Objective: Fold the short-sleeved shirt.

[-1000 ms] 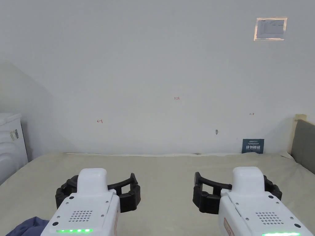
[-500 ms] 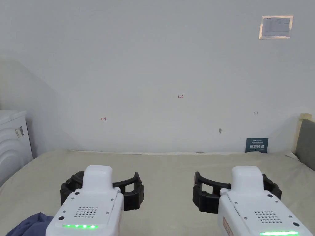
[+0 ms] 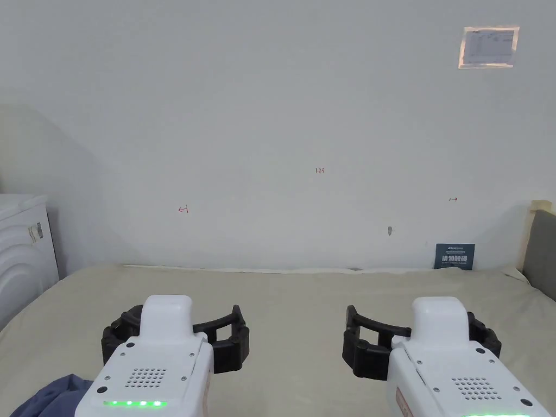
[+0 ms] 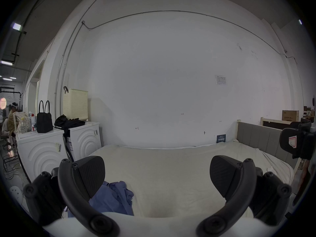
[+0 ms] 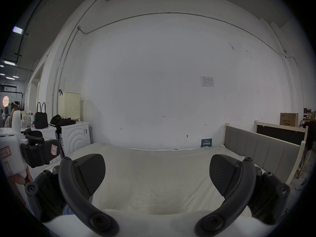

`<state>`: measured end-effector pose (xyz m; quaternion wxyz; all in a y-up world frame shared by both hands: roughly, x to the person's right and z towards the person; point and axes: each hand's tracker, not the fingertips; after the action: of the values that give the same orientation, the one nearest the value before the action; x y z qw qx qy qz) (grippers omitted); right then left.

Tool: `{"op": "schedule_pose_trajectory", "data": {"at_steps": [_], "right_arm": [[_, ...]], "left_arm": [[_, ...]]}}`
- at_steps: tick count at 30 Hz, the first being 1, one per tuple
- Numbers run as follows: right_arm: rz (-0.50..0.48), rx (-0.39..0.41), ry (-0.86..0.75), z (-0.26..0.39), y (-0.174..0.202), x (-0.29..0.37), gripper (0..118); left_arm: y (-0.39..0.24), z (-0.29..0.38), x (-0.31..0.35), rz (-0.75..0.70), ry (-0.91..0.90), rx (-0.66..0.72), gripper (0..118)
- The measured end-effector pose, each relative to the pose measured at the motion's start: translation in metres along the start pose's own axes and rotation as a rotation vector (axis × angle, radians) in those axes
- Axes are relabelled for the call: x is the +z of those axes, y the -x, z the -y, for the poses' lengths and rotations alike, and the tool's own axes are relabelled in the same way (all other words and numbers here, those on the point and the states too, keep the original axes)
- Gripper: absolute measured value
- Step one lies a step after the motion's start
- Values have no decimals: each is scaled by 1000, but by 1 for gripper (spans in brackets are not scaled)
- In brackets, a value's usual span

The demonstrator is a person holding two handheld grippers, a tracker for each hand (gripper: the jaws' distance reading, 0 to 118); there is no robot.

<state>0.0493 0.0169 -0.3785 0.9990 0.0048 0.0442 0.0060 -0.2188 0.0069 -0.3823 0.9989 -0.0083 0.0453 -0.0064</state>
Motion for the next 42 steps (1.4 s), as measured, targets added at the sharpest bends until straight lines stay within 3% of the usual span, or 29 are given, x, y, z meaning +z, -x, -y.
{"op": "schedule_pose_trajectory", "data": {"at_steps": [9,11,12,13,14,15,18,42], "right_arm": [[-17,-5,12,2,0,1,118],[-7,6,9,2,1,1,116],[-6,9,7,2,1,1,103],[1,12,-1,2,1,2,78],[10,13,-9,2,2,3,43],[24,16,-13,2,2,3,1],[29,28,-6,3,1,3,0],[-36,-4,-37,-2,13,2,0]], "left_arm": [[-1,1,-1,22,-2,-18,118],[-3,1,-1,18,0,-36,110],[-3,1,-1,27,1,-42,81],[-5,2,2,20,-17,-46,37],[-6,2,3,14,-30,-50,2],[-4,4,3,5,-28,-55,2],[-1,1,3,65,-20,-55,2],[34,3,15,2,-40,-22,2]]}}
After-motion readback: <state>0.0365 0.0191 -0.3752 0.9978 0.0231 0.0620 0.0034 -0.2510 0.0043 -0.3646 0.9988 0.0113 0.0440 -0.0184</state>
